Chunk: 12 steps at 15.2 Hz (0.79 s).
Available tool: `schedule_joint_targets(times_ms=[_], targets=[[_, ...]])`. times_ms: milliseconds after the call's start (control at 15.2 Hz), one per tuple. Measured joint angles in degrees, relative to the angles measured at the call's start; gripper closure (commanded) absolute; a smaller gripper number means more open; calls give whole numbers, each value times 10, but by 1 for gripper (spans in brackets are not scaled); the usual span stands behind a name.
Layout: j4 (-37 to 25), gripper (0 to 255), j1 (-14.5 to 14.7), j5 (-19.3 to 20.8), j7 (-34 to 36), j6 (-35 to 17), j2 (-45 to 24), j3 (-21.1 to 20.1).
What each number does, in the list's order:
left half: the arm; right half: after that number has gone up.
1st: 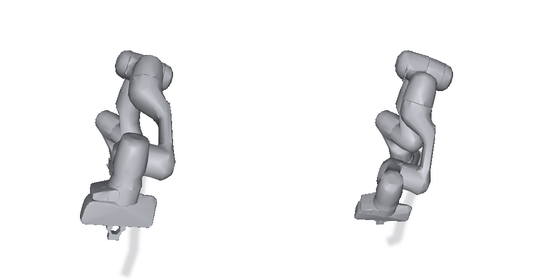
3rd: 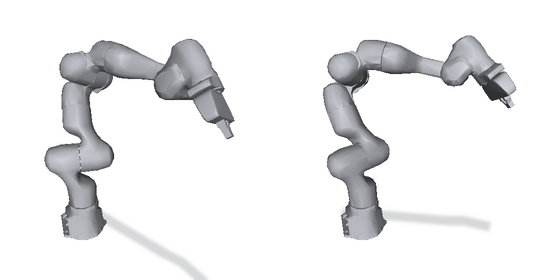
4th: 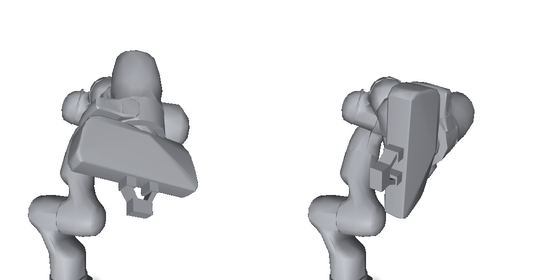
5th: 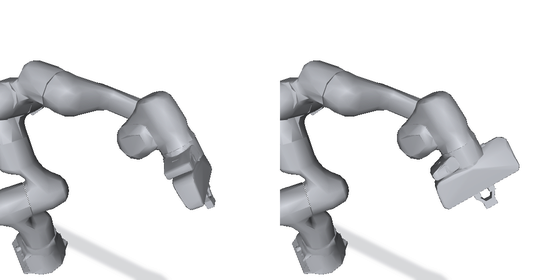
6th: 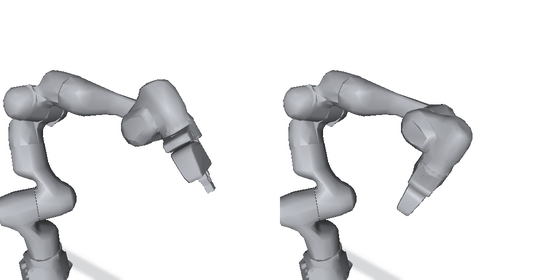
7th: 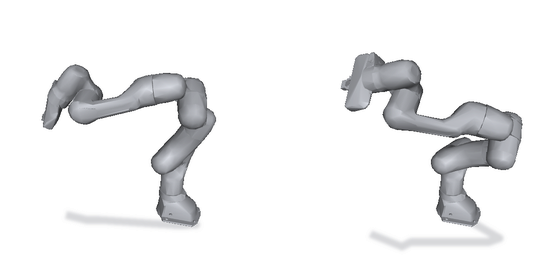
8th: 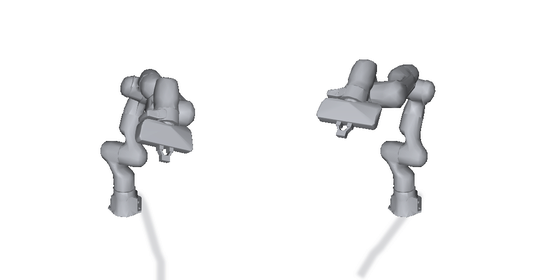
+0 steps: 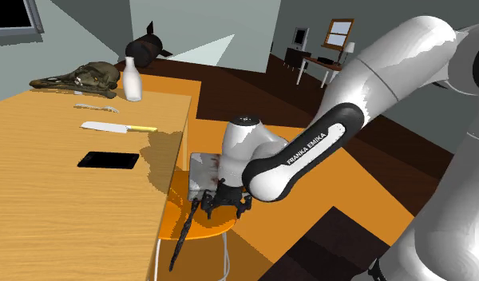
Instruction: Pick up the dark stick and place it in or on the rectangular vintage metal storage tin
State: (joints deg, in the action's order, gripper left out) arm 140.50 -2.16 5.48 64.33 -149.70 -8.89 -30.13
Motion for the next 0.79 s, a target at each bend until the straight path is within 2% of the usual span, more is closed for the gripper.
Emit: schedule_joint_targets(times_ms=[198, 396, 528, 792], targets=[[-46, 0, 30, 64, 85, -23, -68, 32], [-107, 0, 76, 117, 163, -39, -142, 74], [-149, 0, 105, 142, 203, -53, -194, 105], [-238, 0, 146, 161, 257, -61, -279, 148]])
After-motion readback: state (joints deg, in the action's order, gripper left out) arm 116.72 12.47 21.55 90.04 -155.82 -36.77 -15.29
